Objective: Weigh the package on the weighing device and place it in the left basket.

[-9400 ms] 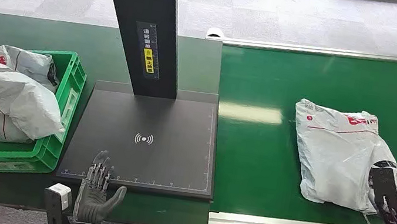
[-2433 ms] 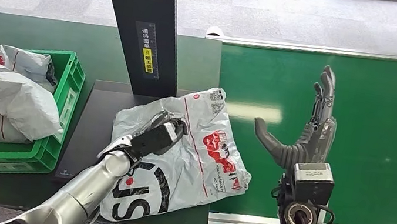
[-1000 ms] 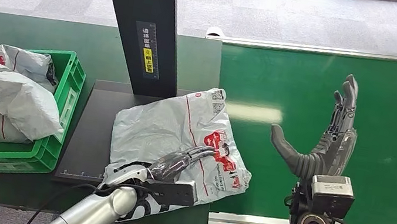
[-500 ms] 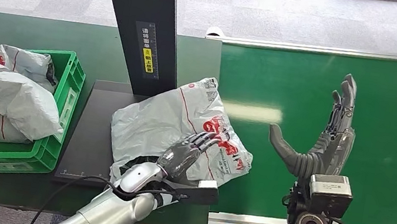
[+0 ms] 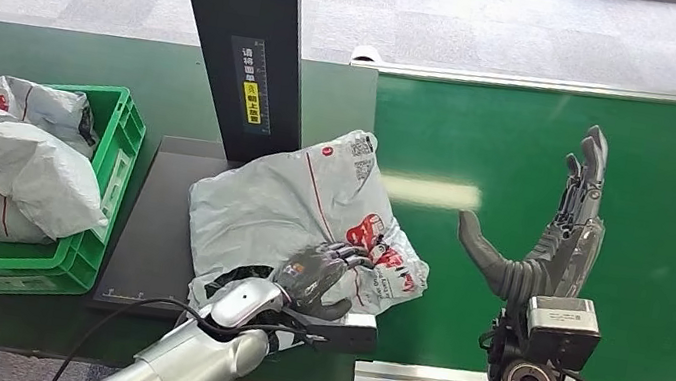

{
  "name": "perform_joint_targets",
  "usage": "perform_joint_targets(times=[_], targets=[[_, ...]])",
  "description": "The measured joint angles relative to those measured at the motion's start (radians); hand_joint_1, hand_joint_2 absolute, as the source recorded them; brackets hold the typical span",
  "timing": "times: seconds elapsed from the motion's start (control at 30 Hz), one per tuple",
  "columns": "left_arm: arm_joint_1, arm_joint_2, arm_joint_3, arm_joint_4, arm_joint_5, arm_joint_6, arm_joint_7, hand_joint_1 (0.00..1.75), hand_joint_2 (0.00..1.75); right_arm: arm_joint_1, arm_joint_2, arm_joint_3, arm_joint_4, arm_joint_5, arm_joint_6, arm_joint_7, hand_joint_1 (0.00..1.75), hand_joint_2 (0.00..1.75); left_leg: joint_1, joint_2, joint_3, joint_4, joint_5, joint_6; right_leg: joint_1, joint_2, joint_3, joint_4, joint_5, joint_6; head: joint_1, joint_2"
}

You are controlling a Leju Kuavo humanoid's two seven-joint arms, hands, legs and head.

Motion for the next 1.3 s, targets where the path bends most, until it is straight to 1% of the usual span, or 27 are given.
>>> perform_joint_targets(times=[0.37,0.5,0.57,0.63,0.73,0.93,1.07,1.13,1.2,1.3], targets=[[-0.015,-0.005,0.022,0.026,0.013,-0.012,-0.036,1.75,1.75,0.0,0.002,0.0,0.0,-0.003,-0.003,-0.002,0.0,1.75,0.0,0.0,0.0,0.0,0.0,0.0,0.0,0.0,0.0,0.0,0.0,0.0,0.0,0.0],[-0.008,-0.006,0.048,0.017,0.064,-0.001,-0.096,1.75,1.75,0.0,0.002,0.0,0.0,-0.006,-0.004,-0.003,0.0,1.75,0.0,0.0,0.0,0.0,0.0,0.0,0.0,0.0,0.0,0.0,0.0,0.0,0.0,0.0],[0.01,-0.002,0.071,-0.02,0.11,0.007,-0.137,1.75,1.75,0.001,0.002,-0.001,-0.001,-0.007,-0.006,-0.003,0.0,1.75,0.0,0.0,0.0,0.0,0.0,0.0,0.0,0.0,0.0,0.0,0.0,0.0,0.0,0.0],[0.037,0.008,0.097,-0.091,0.162,0.008,-0.161,1.75,1.75,0.005,0.002,-0.002,-0.005,-0.009,-0.011,-0.003,0.0,1.75,0.0,0.0,0.0,0.0,0.0,0.0,0.0,0.0,0.0,0.0,0.0,0.0,0.0,0.0],[0.079,0.033,0.134,-0.243,0.234,0.014,-0.184,1.75,1.75,0.016,0.002,-0.006,-0.015,-0.01,-0.018,-0.003,0.0,1.75,0.0,0.0,0.0,0.0,0.0,0.0,0.0,0.0,0.0,0.0,0.0,0.0,0.0,0.0],[0.18,0.094,0.22,-0.629,0.346,0.054,-0.241,1.75,1.75,0.042,0.0,-0.028,-0.038,-0.009,-0.034,-0.005,0.0,1.75,0.0,0.0,-0.001,0.0,0.0,0.0,0.0,0.0,-0.001,0.0,0.0,0.0,0.0,0.0],[0.249,0.13,0.287,-0.861,0.373,0.117,-0.269,1.75,1.75,0.062,-0.002,-0.045,-0.059,-0.005,-0.043,-0.007,0.0,1.75,0.0,0.0,-0.001,0.0,0.0,0.0,0.0,0.0,-0.001,0.0,-0.001,0.0,0.0,0.0],[0.276,0.145,0.331,-0.938,0.373,0.165,-0.273,1.75,1.75,0.071,-0.003,-0.054,-0.069,-0.004,-0.047,-0.01,0.0,1.75,0.0,0.0,-0.001,0.0,0.0,0.0,0.0,0.0,-0.001,0.0,-0.001,0.0,0.0,0.0],[0.291,0.16,0.392,-0.986,0.363,0.208,-0.265,1.75,1.75,0.081,-0.003,-0.06,-0.079,-0.002,-0.049,-0.013,0.0,1.75,0.0,0.0,-0.001,0.0,0.0,0.0,0.0,0.0,-0.001,0.0,-0.001,0.0,0.0,0.0],[0.284,0.184,0.503,-0.988,0.332,0.23,-0.225,1.75,1.75,0.09,-0.003,-0.064,-0.088,0.0,-0.049,-0.016,0.0,1.75,0.0,0.0,0.0,-0.001,0.0,0.0,0.0,0.0,-0.001,0.0,-0.001,0.0,0.0,0.0]])
